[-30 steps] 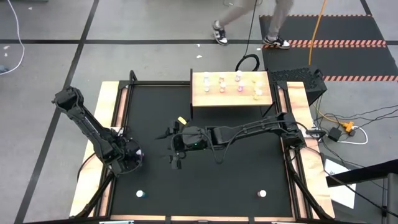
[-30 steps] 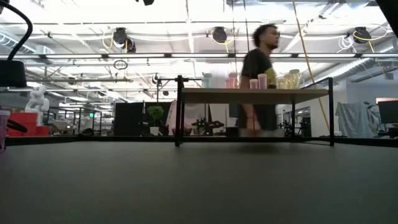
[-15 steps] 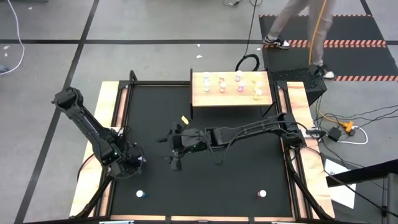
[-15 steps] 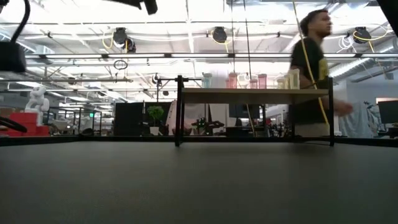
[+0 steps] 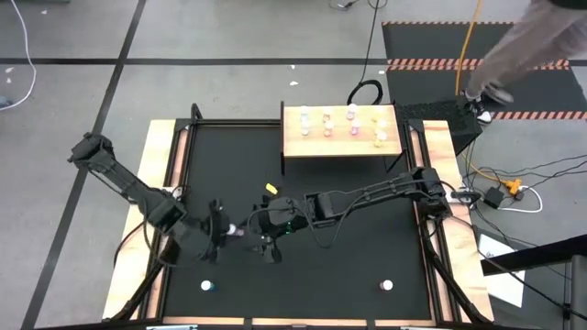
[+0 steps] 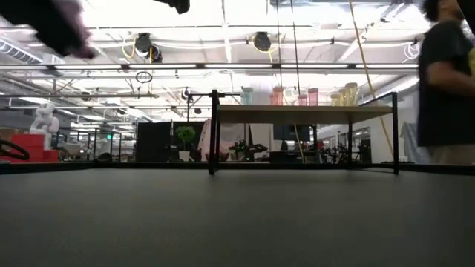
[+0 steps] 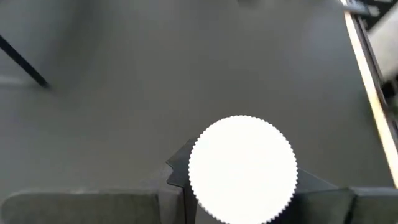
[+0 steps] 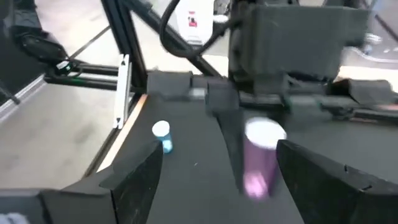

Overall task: Pick and place medicine bottles onto shelf by color
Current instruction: Put the pink pill bottle on the shelf aligned with the other pink pill bottles

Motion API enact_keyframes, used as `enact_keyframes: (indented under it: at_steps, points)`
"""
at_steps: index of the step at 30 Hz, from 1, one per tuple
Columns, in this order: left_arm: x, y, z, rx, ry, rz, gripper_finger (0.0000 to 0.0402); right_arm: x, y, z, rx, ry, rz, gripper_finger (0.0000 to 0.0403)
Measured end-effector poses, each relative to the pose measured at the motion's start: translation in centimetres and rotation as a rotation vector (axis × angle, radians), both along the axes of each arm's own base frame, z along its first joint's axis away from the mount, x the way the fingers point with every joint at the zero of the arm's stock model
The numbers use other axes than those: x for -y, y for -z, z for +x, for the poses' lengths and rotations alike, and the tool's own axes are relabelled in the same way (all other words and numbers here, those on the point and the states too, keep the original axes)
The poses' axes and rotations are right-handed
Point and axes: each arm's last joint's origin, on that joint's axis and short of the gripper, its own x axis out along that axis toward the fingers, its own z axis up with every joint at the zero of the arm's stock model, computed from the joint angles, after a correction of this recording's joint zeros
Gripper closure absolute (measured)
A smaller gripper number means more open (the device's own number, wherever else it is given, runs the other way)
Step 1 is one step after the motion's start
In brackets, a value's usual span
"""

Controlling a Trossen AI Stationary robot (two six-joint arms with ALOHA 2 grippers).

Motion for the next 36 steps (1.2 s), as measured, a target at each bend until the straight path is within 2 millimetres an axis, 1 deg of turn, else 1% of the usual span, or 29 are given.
enact_keyframes:
  at_steps: [3, 6, 11, 15, 22, 28, 32, 36]
  points:
    - [-1.4, -0.7, 1.4, 0.048, -0.020, 0.040, 0.0297, 0.6, -0.1, 0.2, 0.017, 0.030, -0.031, 0.0094]
    - [-2.5, -1.3, 2.5, 0.082, 0.021, 0.062, 0.0297, 1.5, 0.0, 0.3, 0.018, 0.119, -0.084, 0.0094]
    - [-3.5, -1.5, 3.3, 0.097, 0.071, 0.083, 0.0297, 2.7, -0.6, 0.3, 0.025, 0.154, -0.088, 0.0094]
    - [-3.5, -1.6, 3.3, 0.101, 0.101, 0.097, 0.0297, 3.1, -0.4, 0.3, 0.016, 0.129, -0.083, 0.0107]
    - [-3.6, -1.6, 3.4, 0.102, 0.097, 0.103, 0.0297, 3.1, -0.2, 0.2, -0.012, 0.087, -0.080, 0.0158]
    - [-3.6, -1.8, 3.5, 0.126, 0.093, 0.098, 0.0297, 3.9, 0.0, 0.2, -0.037, 0.114, -0.063, 0.0199]
    - [-3.6, -2.0, 3.6, 0.147, 0.077, 0.103, 0.0288, 4.2, -0.1, 0.3, -0.030, 0.125, -0.057, 0.0211]
    - [-3.6, -2.0, 3.6, 0.156, 0.054, 0.120, 0.0279, 4.3, -0.1, 0.3, -0.029, 0.126, -0.056, 0.0213]
